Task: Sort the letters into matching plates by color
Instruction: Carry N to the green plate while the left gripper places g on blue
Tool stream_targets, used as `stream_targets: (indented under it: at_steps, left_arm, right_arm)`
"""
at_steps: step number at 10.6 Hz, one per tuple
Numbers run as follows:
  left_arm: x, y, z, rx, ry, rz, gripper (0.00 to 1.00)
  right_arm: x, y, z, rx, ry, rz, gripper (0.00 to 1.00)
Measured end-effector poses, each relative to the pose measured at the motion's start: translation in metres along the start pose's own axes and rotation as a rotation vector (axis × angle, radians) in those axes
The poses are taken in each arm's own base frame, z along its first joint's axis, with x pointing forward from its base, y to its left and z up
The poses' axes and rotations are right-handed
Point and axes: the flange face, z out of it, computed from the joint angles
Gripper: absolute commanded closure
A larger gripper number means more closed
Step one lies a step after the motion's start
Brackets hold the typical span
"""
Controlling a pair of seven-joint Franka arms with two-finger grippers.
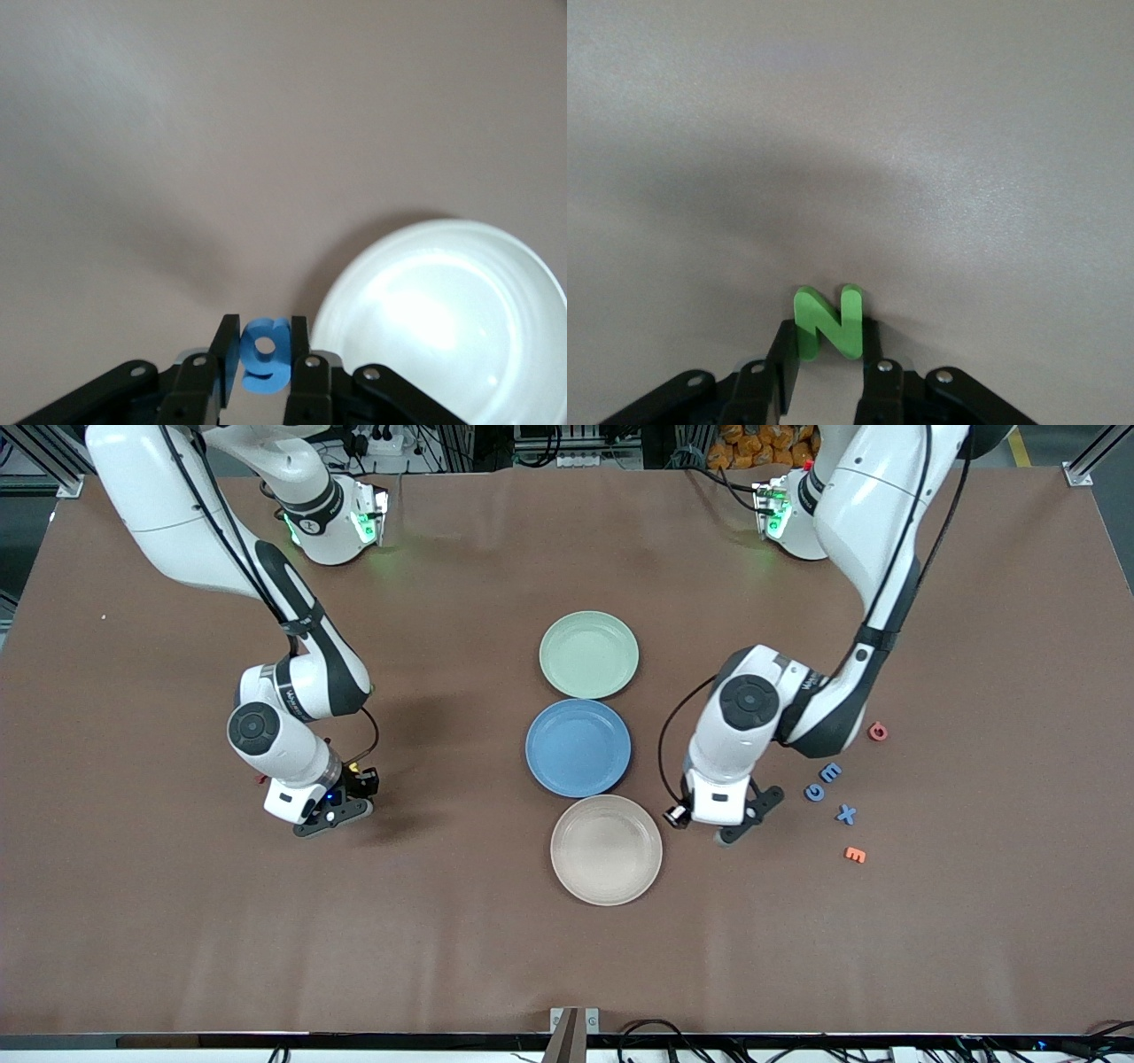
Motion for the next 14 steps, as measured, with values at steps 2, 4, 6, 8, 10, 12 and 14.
stream_targets:
  at_steps: [2, 4, 6, 8, 10, 12, 14]
  left_arm:
    - [-0.041, 0.021, -0.004, -0.018, -0.010, 0.009, 1.00]
    - [-0.079, 0.036, -0.006, -0.028, -0.025, 0.035, 1.00]
    - [-0.120, 0.045, -0.003, -0.027, -0.044, 0.077, 1.00]
    - [-0.149, 0.050, -0.001, -0.026, -0.053, 0.111, 0.38]
    - [-0.162, 0.052, 0.002, -0.023, -0.057, 0.136, 0.00]
    - [-0.168, 0.053, 0.007, -0.019, -0.057, 0.187, 0.00]
    - [-0.165, 0.052, 0.008, -0.018, -0.051, 0.195, 0.00]
  right_arm:
    - [0.003, -0.001, -0.003, 0.000, 0.006, -0.002, 1.00]
    - [0.009, -0.008, -0.010, 0.002, 0.008, 0.015, 1.00]
    - [0.015, -0.028, -0.023, 0.007, -0.005, 0.030, 1.00]
    - [0.019, -0.057, -0.036, 0.010, -0.016, 0.065, 1.00]
    - [0.023, -0.100, -0.043, 0.029, -0.013, 0.097, 1.00]
    - [0.023, -0.146, -0.047, 0.061, -0.015, 0.128, 1.00]
    - [0.020, -0.182, -0.049, 0.086, -0.026, 0.151, 1.00]
